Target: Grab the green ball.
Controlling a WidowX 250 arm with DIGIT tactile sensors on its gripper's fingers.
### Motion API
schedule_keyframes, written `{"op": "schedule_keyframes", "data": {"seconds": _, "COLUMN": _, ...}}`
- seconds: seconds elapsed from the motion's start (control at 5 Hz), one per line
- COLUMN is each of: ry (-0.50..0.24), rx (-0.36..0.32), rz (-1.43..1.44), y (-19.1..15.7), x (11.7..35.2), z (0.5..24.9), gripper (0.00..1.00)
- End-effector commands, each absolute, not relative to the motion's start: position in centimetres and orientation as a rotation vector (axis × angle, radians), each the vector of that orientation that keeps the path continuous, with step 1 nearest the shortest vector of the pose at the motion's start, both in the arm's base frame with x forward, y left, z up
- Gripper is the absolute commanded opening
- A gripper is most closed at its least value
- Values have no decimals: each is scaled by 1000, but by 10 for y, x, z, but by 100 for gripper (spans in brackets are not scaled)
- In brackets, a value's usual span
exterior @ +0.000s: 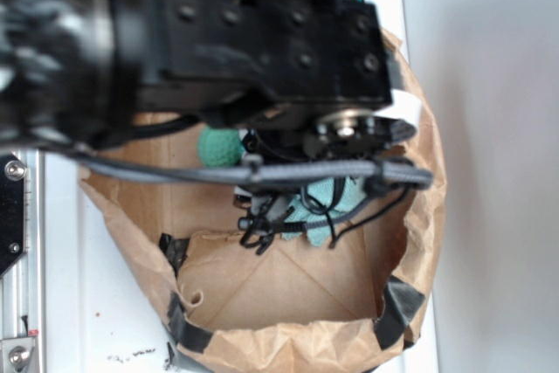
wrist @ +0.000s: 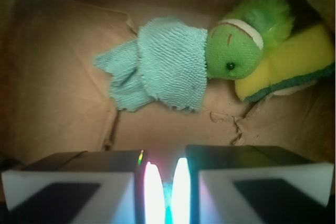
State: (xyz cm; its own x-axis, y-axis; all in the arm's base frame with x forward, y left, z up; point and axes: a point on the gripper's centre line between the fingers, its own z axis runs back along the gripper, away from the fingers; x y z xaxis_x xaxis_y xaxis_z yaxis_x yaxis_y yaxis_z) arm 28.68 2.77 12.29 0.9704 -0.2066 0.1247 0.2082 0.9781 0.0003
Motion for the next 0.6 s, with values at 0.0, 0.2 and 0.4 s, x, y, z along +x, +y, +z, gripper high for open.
{"op": "schedule_keyframes", "data": {"seconds": 0.0, "ry": -244, "rx": -14, "rz": -217, "y": 13, "x": 287, "z": 176, "gripper": 0}}
{"op": "schedule_keyframes", "data": {"seconds": 0.2, "ry": -249, "rx": -13, "rz": -238, "y": -2, "x": 294, "z": 184, "gripper": 0}}
{"op": "schedule_keyframes", "data": {"seconds": 0.4, "ry": -249, "rx": 12, "rz": -221, "y": -9, "x": 297, "z": 190, "gripper": 0}}
